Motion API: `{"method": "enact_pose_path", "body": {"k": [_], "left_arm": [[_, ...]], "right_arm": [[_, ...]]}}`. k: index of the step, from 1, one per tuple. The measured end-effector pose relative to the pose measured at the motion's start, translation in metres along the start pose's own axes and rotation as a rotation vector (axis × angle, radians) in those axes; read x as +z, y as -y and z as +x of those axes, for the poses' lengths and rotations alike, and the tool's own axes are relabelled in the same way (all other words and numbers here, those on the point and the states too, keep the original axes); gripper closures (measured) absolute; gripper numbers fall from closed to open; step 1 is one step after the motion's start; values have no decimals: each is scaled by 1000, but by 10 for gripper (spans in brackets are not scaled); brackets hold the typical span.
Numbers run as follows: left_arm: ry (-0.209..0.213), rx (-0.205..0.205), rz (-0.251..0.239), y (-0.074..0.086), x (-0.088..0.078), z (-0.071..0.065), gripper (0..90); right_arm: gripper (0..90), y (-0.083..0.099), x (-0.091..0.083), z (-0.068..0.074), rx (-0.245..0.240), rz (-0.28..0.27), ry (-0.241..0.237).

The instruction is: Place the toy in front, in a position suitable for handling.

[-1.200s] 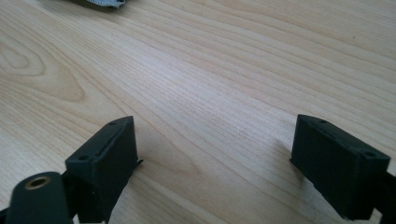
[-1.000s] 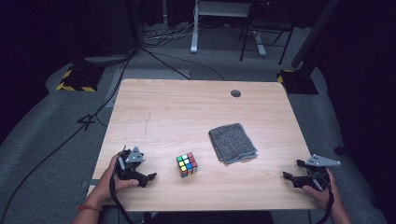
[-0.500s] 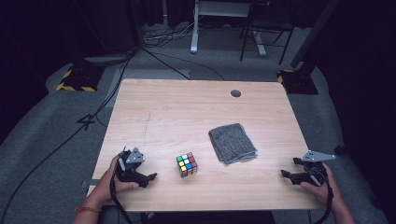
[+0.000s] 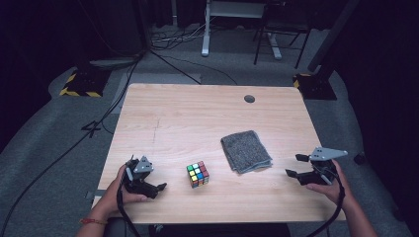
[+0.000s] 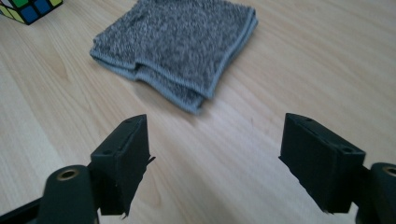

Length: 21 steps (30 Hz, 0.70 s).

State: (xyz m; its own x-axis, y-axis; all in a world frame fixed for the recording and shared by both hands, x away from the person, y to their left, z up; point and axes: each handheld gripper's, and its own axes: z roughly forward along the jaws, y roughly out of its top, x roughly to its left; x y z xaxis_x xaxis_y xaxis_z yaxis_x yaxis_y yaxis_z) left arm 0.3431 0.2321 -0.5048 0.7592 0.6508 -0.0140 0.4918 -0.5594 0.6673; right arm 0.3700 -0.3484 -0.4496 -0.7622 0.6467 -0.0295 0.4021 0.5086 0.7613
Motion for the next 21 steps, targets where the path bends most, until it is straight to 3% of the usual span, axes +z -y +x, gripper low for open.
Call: {"method": "enact_pose_path", "body": {"k": [7,11,14,15,17,21], "left_arm": [[-5,-2,0,0,0,-1,36],[-6,-3,-2,0,0,-1,36],[-2,0,-3,0,0,-1,36],[-1,-2,-3,0,1,-3,36],[3,6,-2,-2,2,-7,35],[25,29,-1,-6,6,-14,36]], "right_arm": [[271,-45,28,17,-119,6,-37],[309,-59,54,19,-134,25,-70],[319,-61,74,17,-118,26,-82],[319,-61,74,17,-118,26,-82],[326,-62,93,14,-115,47,-58],[320,-59,107,11,-92,76,-62]]}}
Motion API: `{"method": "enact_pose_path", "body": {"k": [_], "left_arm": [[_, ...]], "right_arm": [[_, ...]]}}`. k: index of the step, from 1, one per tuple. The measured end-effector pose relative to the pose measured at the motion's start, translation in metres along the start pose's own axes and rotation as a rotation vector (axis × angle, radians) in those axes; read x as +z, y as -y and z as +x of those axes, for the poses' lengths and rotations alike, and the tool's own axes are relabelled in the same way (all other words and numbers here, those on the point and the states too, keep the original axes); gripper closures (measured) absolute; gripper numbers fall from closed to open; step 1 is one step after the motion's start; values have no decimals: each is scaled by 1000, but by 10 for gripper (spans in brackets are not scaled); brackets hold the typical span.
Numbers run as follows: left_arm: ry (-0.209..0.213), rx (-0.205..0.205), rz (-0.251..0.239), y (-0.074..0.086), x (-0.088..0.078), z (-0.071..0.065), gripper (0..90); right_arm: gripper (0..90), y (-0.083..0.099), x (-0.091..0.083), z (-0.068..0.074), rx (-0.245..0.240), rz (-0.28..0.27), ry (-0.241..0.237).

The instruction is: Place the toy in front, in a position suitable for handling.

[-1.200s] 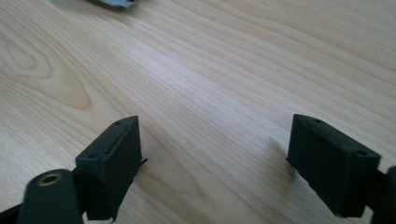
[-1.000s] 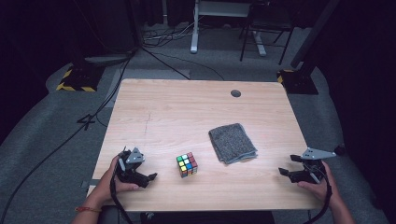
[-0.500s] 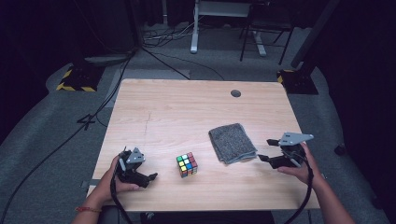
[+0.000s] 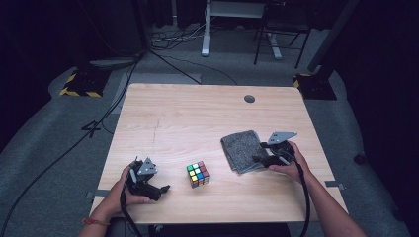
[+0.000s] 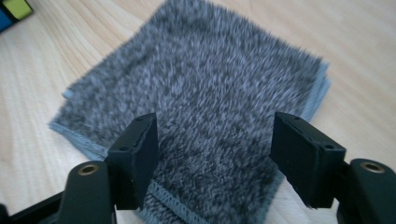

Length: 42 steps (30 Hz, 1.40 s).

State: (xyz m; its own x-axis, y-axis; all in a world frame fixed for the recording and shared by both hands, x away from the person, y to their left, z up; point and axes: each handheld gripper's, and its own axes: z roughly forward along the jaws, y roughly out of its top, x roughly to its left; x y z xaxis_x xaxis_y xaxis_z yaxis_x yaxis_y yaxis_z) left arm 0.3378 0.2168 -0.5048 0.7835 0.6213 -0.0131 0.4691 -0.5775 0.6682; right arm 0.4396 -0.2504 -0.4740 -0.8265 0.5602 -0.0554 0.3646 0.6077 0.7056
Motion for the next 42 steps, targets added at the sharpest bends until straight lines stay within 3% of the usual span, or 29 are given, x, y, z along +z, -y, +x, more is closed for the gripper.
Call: {"method": "enact_pose_path", "body": {"k": [2,5,6,11,14,28,33,37,38,39,42], "left_arm": [[17,20,0,-5,5,-7,35],[29,34,-1,-9,8,-12,35],[39,43,-1,-12,11,-15,35],[66,73,5,-23,21,-23,21],[89,96,6,-33,30,-30,17],[116,120,10,-60,55,-44,5],[123,130,6,-65,59,-47,10],[132,140,-7,-68,61,-48,51],[132,140,-7,-68,61,-48,72],[139,141,-27,-68,60,-48,124],[151,129,-49,-67,58,-45,207]], "right_arm": [[316,6,10,-2,20,22,-21],[316,12,12,-5,61,4,-43],[316,17,10,-7,97,9,-67],[316,25,1,2,65,19,-68],[315,30,-5,9,72,26,-65],[312,57,-37,44,66,49,-63],[284,58,-44,52,29,66,-48],[265,45,-50,62,-47,14,-43],[265,45,-50,62,-47,14,-43],[265,37,-47,68,-89,12,-54],[263,29,-36,70,-120,17,-72]]}}
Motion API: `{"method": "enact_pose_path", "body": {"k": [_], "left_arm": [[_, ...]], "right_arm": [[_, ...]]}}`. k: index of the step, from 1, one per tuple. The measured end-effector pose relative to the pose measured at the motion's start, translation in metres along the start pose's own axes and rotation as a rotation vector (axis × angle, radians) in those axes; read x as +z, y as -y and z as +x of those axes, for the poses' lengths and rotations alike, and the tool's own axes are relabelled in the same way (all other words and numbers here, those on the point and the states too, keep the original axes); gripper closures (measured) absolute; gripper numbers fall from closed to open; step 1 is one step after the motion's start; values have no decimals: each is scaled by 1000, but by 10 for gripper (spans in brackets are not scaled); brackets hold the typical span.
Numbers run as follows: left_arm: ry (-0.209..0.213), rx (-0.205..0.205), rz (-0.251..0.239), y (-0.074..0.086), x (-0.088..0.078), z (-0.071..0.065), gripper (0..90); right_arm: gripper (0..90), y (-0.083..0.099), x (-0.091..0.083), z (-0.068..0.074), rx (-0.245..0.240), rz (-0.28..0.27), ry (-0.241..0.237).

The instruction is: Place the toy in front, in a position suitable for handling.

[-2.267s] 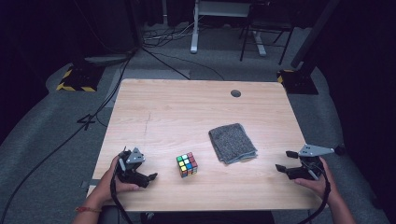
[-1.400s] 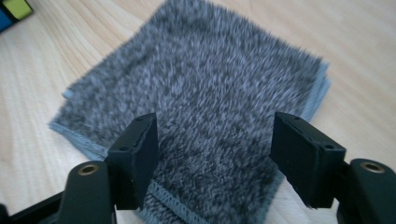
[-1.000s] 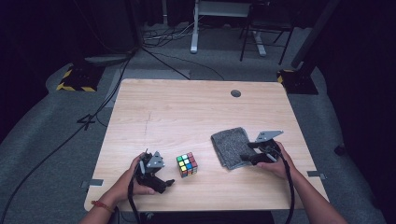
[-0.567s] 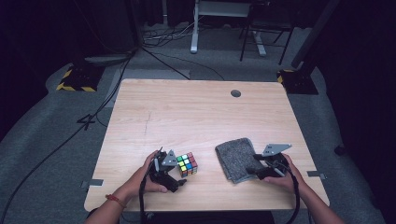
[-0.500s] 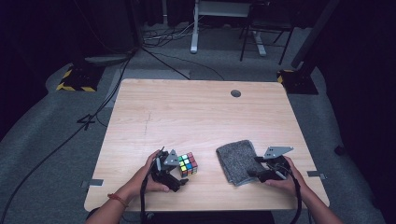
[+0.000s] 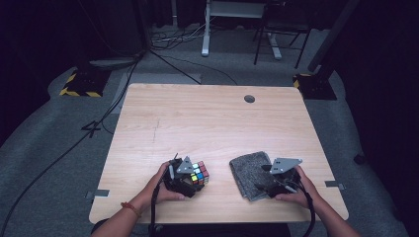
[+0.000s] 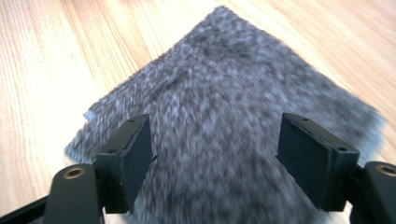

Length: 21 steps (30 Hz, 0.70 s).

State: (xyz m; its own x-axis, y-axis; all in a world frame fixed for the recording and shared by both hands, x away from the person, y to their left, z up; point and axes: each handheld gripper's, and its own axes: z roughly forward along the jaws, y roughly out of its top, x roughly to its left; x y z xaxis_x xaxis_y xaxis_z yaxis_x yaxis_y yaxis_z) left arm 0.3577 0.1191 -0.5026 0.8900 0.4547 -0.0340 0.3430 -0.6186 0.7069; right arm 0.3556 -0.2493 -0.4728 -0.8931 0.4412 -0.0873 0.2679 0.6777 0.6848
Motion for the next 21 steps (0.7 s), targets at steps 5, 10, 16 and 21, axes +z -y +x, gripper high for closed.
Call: {"method": "enact_pose_path", "body": {"k": [5,10,16,21], "left_arm": [[16,4,-31,-2,-1,2,304],[54,19,-25,-9,4,2,325],[75,76,-5,-18,11,-3,330],[102,135,23,-31,16,-7,332]], "right_arm": [[243,-5,21,-5,-18,47,-19],[225,-3,28,-13,23,56,-62],[288,3,26,-12,48,27,-59],[617,5,19,-12,59,15,-35]]}}
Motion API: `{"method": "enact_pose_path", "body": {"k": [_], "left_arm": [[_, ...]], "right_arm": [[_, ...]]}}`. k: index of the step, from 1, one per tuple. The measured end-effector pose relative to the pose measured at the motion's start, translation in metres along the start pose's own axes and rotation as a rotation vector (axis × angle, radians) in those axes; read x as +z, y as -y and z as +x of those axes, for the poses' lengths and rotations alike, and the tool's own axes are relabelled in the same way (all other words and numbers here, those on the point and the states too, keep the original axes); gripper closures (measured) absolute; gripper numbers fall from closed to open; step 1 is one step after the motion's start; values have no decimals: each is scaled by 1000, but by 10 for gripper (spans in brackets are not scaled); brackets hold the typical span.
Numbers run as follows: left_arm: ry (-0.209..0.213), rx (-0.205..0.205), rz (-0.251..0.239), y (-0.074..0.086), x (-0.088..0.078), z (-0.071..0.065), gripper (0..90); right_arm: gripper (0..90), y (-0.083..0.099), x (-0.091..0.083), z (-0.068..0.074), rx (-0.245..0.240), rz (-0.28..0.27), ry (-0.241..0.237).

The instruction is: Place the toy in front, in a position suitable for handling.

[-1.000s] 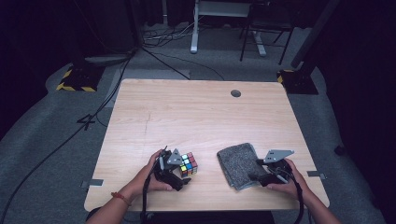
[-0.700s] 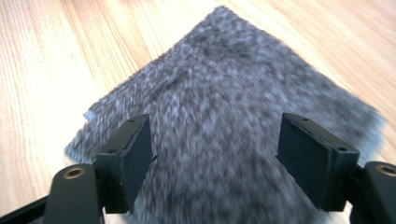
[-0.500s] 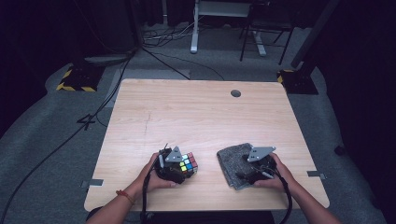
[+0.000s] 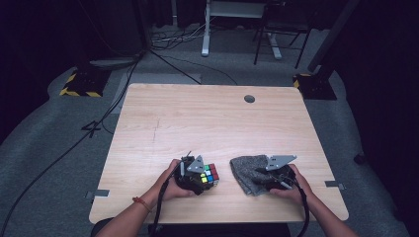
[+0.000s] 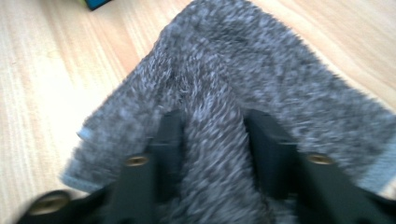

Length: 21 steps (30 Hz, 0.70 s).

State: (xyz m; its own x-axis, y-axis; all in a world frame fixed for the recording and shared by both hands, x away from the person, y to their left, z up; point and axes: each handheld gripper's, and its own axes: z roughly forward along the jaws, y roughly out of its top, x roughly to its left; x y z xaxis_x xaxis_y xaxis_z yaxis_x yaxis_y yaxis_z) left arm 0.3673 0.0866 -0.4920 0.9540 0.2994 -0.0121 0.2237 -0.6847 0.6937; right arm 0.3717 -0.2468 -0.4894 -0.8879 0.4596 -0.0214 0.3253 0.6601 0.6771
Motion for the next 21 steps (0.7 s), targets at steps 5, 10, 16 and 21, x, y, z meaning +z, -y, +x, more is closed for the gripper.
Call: {"method": "enact_pose_path", "body": {"k": [5,10,16,21], "left_arm": [[5,20,-8,-7,2,-1,333],[2,29,-11,-16,0,-1,334],[2,49,-23,-24,0,-1,335],[-6,65,-28,-38,1,-1,335]], "right_arm": [[726,0,-2,-1,-12,0,31],[766,1,-7,-2,-17,-20,48],[774,-5,-24,-6,0,-112,47],[775,-23,-43,-4,-26,-190,54]]}}
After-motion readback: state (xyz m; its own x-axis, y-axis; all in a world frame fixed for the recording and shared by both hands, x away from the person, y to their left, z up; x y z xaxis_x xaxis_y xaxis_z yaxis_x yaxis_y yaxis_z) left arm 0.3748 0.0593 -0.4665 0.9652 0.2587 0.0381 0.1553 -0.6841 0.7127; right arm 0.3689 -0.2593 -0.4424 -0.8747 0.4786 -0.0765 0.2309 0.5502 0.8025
